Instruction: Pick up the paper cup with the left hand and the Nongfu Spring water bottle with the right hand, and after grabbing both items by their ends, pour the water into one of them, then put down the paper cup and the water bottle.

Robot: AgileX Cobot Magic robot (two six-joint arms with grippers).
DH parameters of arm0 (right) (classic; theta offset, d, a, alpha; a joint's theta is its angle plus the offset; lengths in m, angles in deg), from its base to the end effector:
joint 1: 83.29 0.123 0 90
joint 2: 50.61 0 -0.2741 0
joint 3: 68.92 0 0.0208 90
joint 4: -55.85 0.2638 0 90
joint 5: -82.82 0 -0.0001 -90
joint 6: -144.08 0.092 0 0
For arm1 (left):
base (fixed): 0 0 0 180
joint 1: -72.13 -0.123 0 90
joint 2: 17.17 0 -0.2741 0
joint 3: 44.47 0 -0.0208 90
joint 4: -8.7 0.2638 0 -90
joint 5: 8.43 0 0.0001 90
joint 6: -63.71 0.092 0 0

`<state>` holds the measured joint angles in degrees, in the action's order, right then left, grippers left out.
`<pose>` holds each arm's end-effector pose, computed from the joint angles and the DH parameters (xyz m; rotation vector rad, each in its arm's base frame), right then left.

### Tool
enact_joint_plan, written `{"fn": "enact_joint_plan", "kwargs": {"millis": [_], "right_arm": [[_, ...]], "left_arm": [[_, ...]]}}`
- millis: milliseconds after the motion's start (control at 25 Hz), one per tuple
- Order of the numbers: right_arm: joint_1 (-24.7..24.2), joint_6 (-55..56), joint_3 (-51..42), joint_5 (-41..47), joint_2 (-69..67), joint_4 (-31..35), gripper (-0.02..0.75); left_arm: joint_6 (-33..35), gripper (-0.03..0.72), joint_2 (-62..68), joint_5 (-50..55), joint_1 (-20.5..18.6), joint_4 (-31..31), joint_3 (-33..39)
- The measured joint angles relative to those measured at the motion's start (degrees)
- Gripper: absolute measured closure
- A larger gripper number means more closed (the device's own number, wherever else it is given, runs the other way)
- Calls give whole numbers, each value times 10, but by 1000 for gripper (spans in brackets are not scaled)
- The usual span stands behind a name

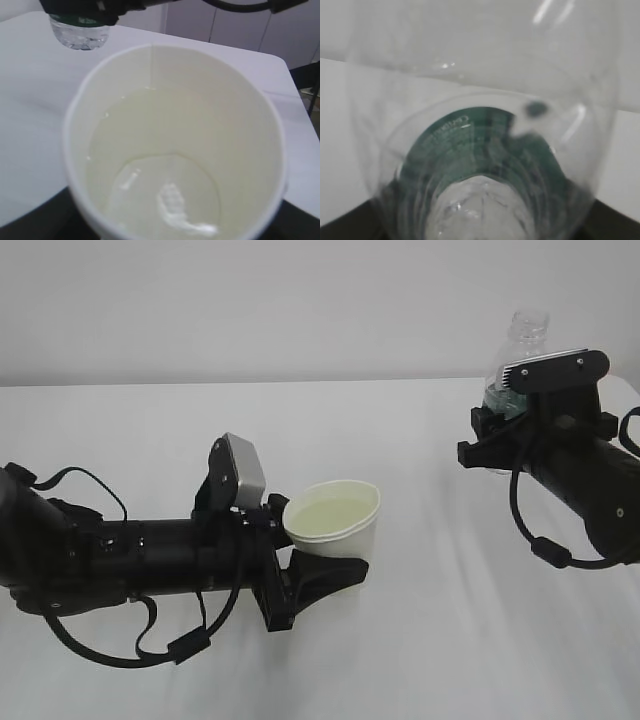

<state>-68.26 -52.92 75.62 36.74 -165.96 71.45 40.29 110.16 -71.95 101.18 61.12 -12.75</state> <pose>0.3436 0.0738 0.1259 -0.2023 1.8307 -0.0702 0.2669 -0.2229 0.0816 1.0872 1.5763 -1.0057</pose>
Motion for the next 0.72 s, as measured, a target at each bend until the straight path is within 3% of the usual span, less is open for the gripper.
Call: {"fn": "enact_joint_plan", "kwargs": {"millis": [720], "right_arm": [[0, 0, 0, 1, 0, 1, 293]], "left_arm": [[39, 211, 0, 44, -11, -148, 0]]}}
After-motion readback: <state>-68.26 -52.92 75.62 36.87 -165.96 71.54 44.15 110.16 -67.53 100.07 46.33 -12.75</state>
